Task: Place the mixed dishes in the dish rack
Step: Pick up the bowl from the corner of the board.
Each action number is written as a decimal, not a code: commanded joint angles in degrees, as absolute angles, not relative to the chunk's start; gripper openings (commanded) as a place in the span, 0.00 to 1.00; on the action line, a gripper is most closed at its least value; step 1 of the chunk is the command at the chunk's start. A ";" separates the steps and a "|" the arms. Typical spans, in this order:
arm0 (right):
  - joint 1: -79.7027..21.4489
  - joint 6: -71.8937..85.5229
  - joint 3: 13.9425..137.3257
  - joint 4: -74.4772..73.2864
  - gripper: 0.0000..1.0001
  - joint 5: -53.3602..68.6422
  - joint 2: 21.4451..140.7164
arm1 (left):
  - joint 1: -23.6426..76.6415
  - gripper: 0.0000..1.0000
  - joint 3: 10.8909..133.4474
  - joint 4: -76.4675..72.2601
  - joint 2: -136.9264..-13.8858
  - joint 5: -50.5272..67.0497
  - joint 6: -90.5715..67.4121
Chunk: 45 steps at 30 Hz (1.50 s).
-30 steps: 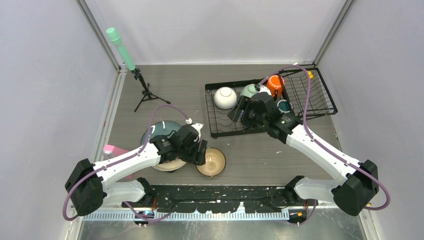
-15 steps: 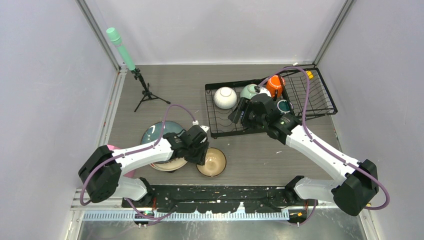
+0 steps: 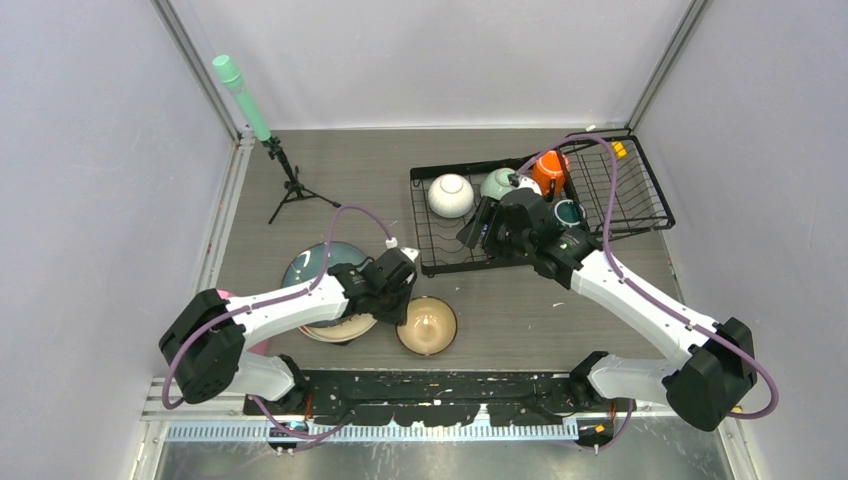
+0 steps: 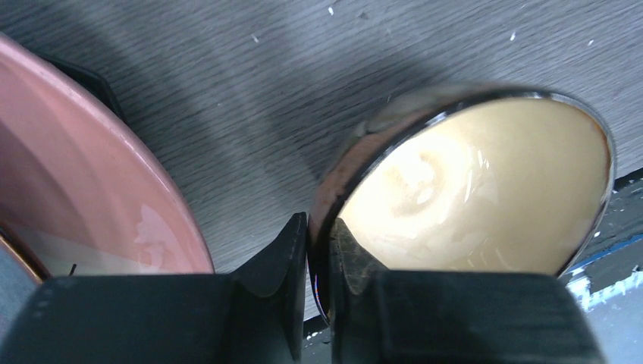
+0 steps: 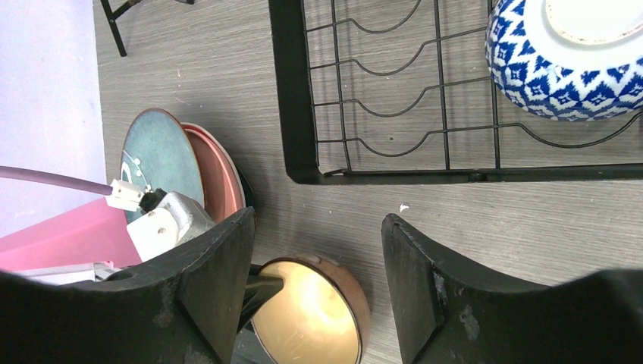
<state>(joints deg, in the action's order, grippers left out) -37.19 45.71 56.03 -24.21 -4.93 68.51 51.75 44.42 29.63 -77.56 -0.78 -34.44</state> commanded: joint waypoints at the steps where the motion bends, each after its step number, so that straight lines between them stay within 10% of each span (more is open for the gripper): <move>1: -37.44 46.37 57.30 -22.85 0.67 -4.41 69.18 | 52.12 0.07 47.45 28.33 -77.31 -1.25 -33.87; 29: -37.47 47.30 57.36 -22.32 0.70 -4.37 69.29 | 50.48 0.00 48.20 21.63 -72.65 5.40 -32.53; 45: -37.00 51.35 56.58 -16.82 0.85 7.36 68.86 | 31.24 0.00 42.82 16.23 -61.37 23.71 -34.55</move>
